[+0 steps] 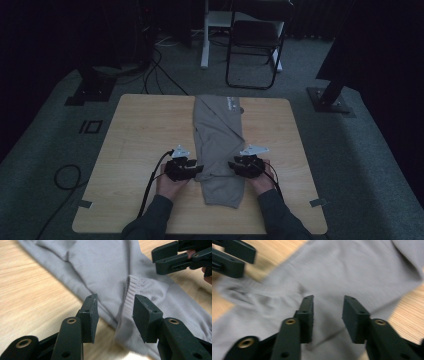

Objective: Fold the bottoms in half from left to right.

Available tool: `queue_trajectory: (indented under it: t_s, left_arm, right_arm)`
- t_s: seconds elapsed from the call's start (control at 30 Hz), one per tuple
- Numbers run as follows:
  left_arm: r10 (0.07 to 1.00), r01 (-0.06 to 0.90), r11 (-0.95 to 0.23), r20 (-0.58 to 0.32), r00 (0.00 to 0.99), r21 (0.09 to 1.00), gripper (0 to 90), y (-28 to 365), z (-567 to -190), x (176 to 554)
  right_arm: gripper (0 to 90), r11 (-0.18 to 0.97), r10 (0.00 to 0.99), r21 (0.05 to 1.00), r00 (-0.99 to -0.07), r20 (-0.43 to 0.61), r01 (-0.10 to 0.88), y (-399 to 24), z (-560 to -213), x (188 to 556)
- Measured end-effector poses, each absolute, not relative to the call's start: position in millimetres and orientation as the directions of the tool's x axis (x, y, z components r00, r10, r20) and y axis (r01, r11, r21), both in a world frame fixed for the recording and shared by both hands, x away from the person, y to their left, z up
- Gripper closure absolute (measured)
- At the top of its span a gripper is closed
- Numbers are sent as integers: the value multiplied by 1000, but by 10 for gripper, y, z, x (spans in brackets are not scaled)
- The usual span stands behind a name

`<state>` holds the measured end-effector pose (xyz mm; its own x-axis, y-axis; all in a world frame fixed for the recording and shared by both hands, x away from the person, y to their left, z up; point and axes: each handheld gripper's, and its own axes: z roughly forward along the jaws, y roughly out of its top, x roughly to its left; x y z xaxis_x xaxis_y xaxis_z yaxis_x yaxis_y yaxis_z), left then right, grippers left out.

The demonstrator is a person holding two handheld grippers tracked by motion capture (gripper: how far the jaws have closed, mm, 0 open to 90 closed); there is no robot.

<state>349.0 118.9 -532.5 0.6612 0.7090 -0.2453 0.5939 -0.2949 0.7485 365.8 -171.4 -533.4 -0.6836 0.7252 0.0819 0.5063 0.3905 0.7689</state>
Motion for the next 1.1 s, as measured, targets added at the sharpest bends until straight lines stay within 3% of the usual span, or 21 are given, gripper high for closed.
queue_trajectory:
  t_s: [0.1,0.2,0.4,0.47,0.63,0.77,0.97,1.1]
  left_arm:
    - [701,618,-275,-286,653,736,536,1263,-5345,3421]
    - [687,638,-265,-322,651,723,521,1270,-5389,3357]
    - [678,641,-303,-313,665,705,490,1140,-5455,3294]
    - [673,640,-319,-309,672,699,488,1098,-5477,3285]
    - [661,625,-340,-294,690,702,493,1048,-5470,3213]
    - [664,600,-358,-256,702,716,501,1025,-5456,3148]
    - [650,558,-380,-216,728,737,766,951,-5418,3087]
    - [610,520,-396,-206,765,757,805,931,-5310,2986]
  right_arm:
    - [655,402,697,768,-710,97,499,-1641,-5310,3619]
    - [607,405,684,759,-720,117,509,-1557,-5352,3620]
    - [531,421,679,732,-721,137,536,-1452,-5439,3647]
    - [578,434,671,719,-727,144,542,-1437,-5455,3634]
    - [822,469,655,716,-748,110,516,-1458,-5429,3543]
    - [867,470,654,727,-751,94,501,-1520,-5385,3470]
    - [882,446,653,746,-750,107,495,-1685,-5320,3305]
    - [888,430,648,761,-753,115,485,-1791,-5261,3143]
